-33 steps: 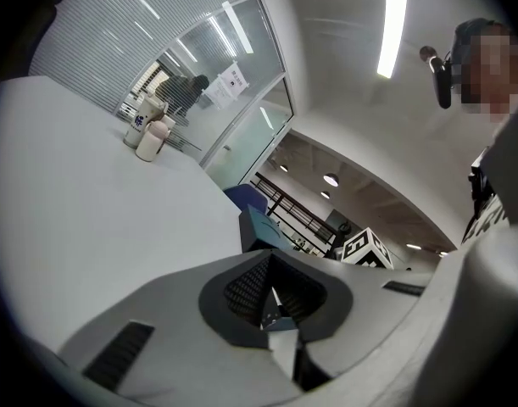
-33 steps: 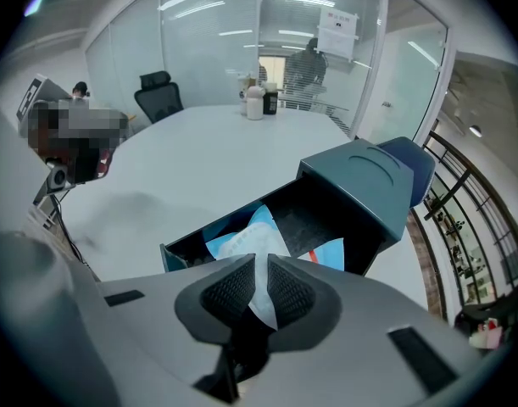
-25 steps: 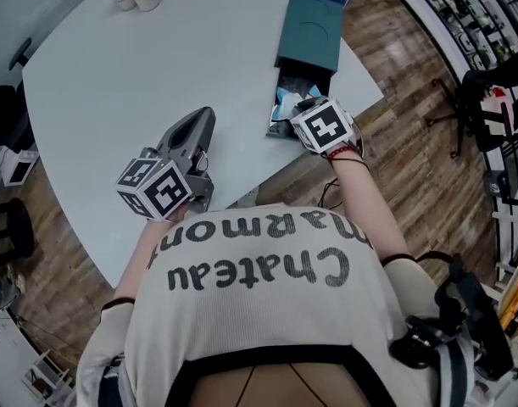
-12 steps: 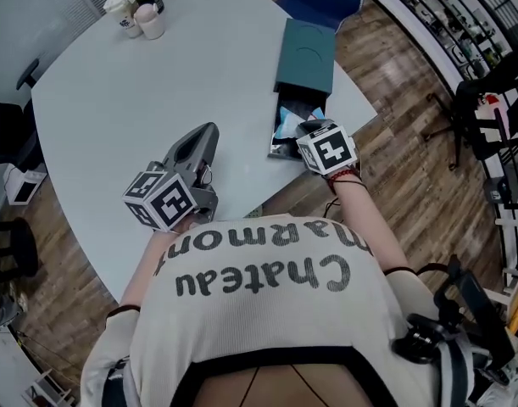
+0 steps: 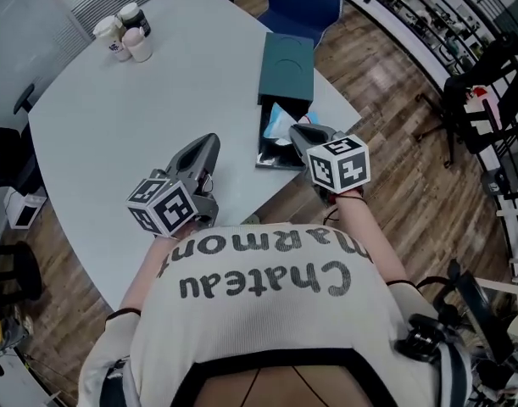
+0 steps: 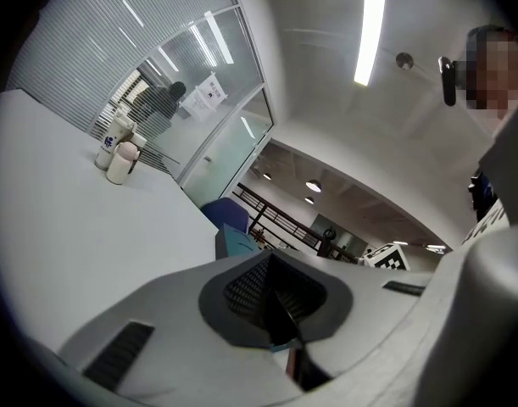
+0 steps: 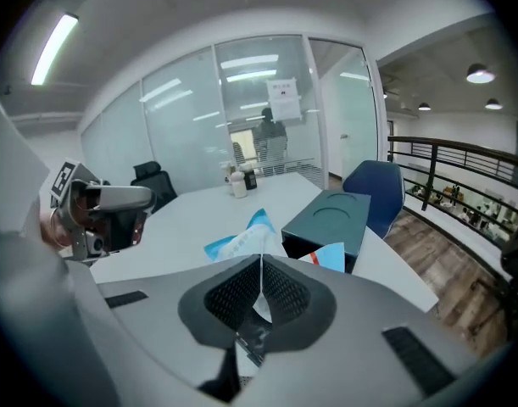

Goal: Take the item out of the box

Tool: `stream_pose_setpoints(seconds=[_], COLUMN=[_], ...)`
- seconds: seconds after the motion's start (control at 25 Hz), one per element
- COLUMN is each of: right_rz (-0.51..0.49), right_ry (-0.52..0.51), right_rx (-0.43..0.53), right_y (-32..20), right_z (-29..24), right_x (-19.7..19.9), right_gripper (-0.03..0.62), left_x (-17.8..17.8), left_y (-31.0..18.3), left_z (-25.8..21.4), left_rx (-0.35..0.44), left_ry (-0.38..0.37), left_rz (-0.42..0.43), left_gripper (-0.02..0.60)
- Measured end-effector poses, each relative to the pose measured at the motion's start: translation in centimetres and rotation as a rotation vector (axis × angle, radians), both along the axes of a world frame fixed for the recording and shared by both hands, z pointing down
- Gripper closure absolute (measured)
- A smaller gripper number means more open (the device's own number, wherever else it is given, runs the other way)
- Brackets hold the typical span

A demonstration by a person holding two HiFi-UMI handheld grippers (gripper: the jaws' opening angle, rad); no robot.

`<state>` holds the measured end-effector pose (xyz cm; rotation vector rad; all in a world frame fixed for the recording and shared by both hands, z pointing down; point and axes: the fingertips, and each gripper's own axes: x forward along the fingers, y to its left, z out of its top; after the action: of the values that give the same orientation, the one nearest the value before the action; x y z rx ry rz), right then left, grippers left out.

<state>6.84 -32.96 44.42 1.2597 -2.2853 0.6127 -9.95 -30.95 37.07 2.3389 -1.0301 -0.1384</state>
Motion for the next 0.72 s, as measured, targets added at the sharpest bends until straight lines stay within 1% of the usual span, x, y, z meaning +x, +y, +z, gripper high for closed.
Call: stream_pose_setpoints(seconds=[0.16,0.36,0.52,0.72], right_rz=[0.011,0.059,0.093,0.15], right_ry=[-0.059,-0.145,-0.208,-0.249], right_rx=[0.077,0.16,0.205,0.257], right_y=[1.7,4.1,6.6,10.1], right_z=[-3.0,-7.0,-9.8,-11.6], right_x=[1.1,3.5,6.0,9.7], right_gripper=[0.589,0.588,0.588,0.588], left_x=[2.1,4.8,6.8,8.7], left_y=[0.7,2.5,4.1,6.0], left_z=[-0.6,-1.8,-2.7,-3.9], left_rx=[0.012,0.029,0.045,0.068], left_ry=[-0.007,-0.017,-0.027,-0.031], left_rz=[0.04,0.087,0.103,0.102], left_gripper=[0.584,0.584,0.584,0.583])
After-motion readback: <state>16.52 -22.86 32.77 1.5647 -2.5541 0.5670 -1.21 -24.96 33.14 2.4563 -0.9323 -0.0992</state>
